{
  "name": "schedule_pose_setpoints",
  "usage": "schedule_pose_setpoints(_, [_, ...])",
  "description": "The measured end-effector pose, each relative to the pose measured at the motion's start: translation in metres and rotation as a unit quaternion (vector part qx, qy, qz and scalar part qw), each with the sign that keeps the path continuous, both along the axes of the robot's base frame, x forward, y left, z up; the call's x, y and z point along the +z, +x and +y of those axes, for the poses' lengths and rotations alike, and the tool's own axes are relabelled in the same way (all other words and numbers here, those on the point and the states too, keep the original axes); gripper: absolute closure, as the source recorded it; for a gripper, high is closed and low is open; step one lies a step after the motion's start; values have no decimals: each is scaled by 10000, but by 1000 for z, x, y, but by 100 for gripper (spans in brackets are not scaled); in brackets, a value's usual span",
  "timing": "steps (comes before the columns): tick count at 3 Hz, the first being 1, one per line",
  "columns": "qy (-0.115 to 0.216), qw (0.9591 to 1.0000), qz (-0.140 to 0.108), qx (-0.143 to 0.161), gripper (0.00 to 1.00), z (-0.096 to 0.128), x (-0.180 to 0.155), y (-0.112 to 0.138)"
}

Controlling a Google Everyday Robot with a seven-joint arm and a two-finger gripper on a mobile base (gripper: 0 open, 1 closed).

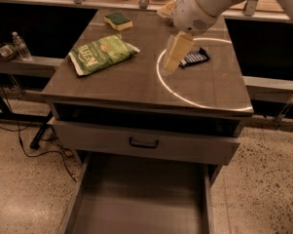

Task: Place green jalapeno chip bag into middle drawer

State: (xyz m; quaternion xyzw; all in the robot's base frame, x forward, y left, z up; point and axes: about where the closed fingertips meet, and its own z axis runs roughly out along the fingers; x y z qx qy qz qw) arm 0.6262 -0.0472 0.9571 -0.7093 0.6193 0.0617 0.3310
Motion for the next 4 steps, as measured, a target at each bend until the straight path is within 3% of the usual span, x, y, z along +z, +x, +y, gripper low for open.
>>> schedule_pose_setpoints(1, [389, 9992, -123, 50, 0, 43, -23, 42])
schedule_pose_setpoints(2, [744, 9968, -273, -50, 0, 91, -58, 102])
schedule_pose_setpoints(3, [941, 9948, -314, -215, 0, 115, -76, 132])
schedule_pose_setpoints(4, [983, 9936, -172, -525, 0, 131, -91, 153])
